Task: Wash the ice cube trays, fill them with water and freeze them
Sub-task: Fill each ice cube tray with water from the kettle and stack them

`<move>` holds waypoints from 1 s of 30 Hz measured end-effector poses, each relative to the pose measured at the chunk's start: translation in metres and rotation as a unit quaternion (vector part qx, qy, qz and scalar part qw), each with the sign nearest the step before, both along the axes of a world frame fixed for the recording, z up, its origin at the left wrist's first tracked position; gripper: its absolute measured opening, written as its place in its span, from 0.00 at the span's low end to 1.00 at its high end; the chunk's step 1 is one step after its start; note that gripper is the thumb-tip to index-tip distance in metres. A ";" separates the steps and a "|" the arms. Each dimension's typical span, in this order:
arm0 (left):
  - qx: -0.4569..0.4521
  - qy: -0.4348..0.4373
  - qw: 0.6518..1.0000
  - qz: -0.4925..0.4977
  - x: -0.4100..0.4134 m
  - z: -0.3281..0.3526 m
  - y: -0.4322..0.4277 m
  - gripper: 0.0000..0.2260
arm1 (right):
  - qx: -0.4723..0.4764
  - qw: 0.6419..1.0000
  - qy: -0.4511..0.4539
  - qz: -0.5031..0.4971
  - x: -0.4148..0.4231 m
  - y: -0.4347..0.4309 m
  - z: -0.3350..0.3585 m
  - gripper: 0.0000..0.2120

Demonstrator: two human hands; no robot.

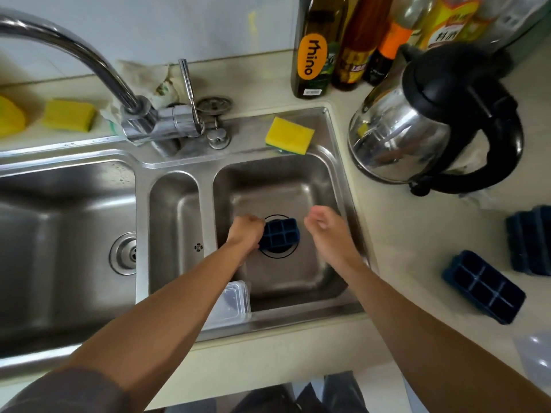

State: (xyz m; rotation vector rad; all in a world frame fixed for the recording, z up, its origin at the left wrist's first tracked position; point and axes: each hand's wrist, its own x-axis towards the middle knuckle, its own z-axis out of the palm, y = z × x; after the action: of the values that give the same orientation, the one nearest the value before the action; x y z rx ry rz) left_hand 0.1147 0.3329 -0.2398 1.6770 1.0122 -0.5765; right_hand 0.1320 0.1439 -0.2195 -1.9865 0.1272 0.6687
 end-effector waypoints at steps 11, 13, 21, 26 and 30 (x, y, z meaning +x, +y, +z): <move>-0.009 -0.124 0.992 -0.008 -0.004 0.089 -0.052 0.11 | 0.027 0.873 -0.397 -0.283 0.030 -0.112 0.159 0.06; 0.002 -0.143 0.990 -0.020 -0.006 0.100 -0.061 0.11 | 0.017 0.863 -0.393 -0.317 0.048 -0.130 0.171 0.12; -0.020 -0.187 0.982 -0.019 -0.018 0.129 -0.088 0.09 | 0.048 0.935 -0.245 -0.252 0.094 -0.145 0.158 0.25; -0.040 -0.169 0.985 0.005 -0.039 0.134 -0.092 0.08 | 0.107 0.954 -0.164 -0.226 0.093 -0.145 0.153 0.30; -0.054 -0.160 0.985 0.027 -0.047 0.132 -0.096 0.08 | 0.118 0.951 -0.142 -0.249 0.079 -0.139 0.156 0.30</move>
State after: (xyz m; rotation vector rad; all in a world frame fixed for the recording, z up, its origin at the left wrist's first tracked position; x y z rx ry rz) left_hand 0.0677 0.2369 -0.1075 1.5789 0.7759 -0.3070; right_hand 0.2111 0.0053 -0.0638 -1.7007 0.3428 0.0643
